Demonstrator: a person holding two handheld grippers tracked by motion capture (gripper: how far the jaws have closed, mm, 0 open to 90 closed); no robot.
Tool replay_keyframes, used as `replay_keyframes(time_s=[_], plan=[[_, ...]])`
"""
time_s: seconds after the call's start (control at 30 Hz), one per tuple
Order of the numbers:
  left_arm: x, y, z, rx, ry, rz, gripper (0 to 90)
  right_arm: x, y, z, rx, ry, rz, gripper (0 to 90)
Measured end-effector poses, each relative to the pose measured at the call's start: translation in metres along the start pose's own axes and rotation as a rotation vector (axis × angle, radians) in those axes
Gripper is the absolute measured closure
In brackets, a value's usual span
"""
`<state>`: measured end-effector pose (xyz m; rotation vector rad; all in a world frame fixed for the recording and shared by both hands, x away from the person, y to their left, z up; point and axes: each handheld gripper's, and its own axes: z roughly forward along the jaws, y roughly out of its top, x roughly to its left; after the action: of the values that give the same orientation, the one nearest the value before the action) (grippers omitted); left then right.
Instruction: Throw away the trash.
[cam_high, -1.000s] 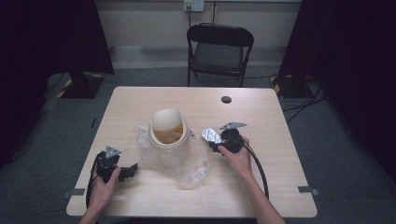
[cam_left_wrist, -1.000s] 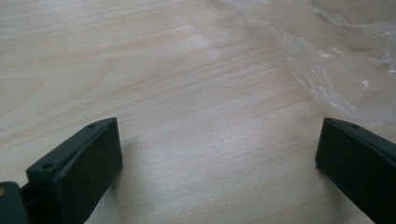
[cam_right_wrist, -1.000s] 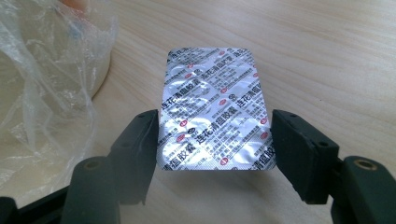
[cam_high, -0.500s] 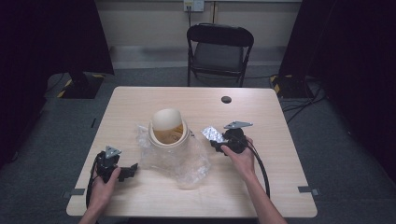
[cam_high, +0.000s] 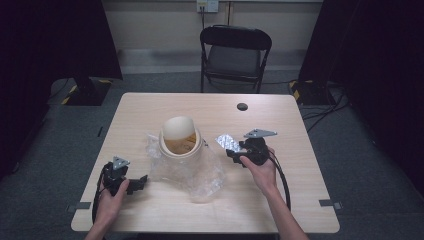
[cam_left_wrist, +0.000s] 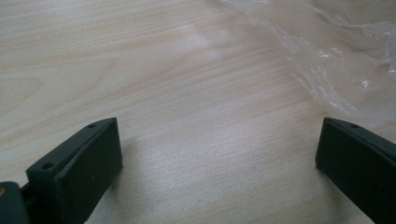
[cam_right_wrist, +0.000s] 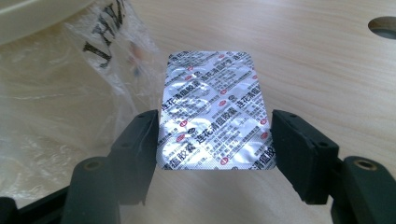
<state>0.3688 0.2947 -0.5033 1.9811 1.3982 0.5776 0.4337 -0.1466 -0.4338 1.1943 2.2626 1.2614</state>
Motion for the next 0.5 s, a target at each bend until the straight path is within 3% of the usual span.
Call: replay_keyframes(time_s=[0.5], plan=[[0.0,0.0,0.0,0.0,0.0,0.0,0.0,0.018,0.015,-0.028,-0.039,0.065,-0.036,34.2]])
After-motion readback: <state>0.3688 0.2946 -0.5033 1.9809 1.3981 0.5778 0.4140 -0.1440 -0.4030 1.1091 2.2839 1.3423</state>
